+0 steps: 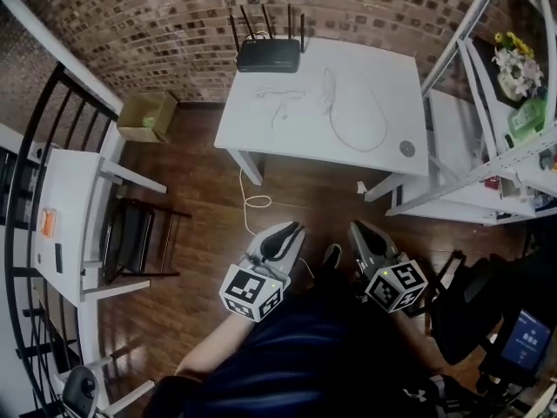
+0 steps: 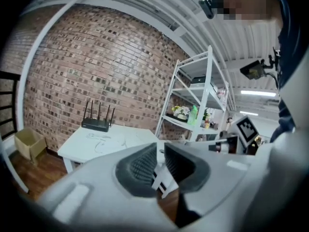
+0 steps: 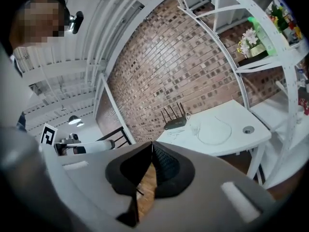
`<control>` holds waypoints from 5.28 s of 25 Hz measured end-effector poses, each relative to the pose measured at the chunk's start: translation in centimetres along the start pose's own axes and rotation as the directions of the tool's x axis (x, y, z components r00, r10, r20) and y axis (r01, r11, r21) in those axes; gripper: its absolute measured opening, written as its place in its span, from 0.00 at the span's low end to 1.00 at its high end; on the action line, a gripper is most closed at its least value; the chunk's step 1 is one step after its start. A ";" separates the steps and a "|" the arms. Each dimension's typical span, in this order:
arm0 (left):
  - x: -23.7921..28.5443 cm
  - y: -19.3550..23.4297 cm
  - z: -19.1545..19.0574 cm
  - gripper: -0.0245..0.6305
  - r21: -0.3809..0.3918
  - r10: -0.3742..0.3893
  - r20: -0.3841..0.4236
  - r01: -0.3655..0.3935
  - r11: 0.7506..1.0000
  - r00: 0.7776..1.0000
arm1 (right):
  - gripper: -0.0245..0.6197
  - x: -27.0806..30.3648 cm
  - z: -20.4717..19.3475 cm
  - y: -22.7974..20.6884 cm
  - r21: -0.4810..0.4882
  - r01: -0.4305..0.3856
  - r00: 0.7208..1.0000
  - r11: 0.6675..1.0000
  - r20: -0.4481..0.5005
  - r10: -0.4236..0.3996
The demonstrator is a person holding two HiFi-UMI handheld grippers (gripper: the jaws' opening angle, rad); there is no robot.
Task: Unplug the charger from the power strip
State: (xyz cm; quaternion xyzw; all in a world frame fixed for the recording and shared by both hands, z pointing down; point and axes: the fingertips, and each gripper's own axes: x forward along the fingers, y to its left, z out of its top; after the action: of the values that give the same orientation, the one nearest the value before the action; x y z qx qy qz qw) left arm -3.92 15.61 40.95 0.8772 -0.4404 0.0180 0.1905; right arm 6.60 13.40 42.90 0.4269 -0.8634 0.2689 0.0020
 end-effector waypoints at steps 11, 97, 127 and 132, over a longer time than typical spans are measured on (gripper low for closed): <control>8.8 -0.7 2.3 0.11 0.043 0.096 -0.033 -0.095 0.995 0.995 | 0.05 3.0 5.7 -8.2 -0.030 -0.114 0.993 0.993 -0.002 0.114; 33.6 30.3 -12.3 0.26 0.277 0.191 -0.537 -0.041 0.960 0.822 | 0.26 38.6 -1.0 -23.5 -0.552 -0.007 0.838 0.834 -0.459 -0.296; 26.0 22.3 -3.7 0.20 0.050 0.060 -0.372 -0.044 0.998 0.926 | 0.26 27.1 3.4 -28.7 0.349 0.170 0.970 0.922 -0.222 -0.094; 24.4 22.7 -4.0 0.20 0.031 0.091 -0.375 -0.085 0.996 0.923 | 0.26 26.4 2.5 -30.4 0.477 0.176 0.980 0.861 -0.166 -0.109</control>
State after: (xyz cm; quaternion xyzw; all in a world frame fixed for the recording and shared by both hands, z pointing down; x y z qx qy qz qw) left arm -6.22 -13.92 56.72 0.8382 -0.4346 0.1974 0.2640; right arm 12.86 -22.11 61.02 0.4574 -0.7311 0.5055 -0.0286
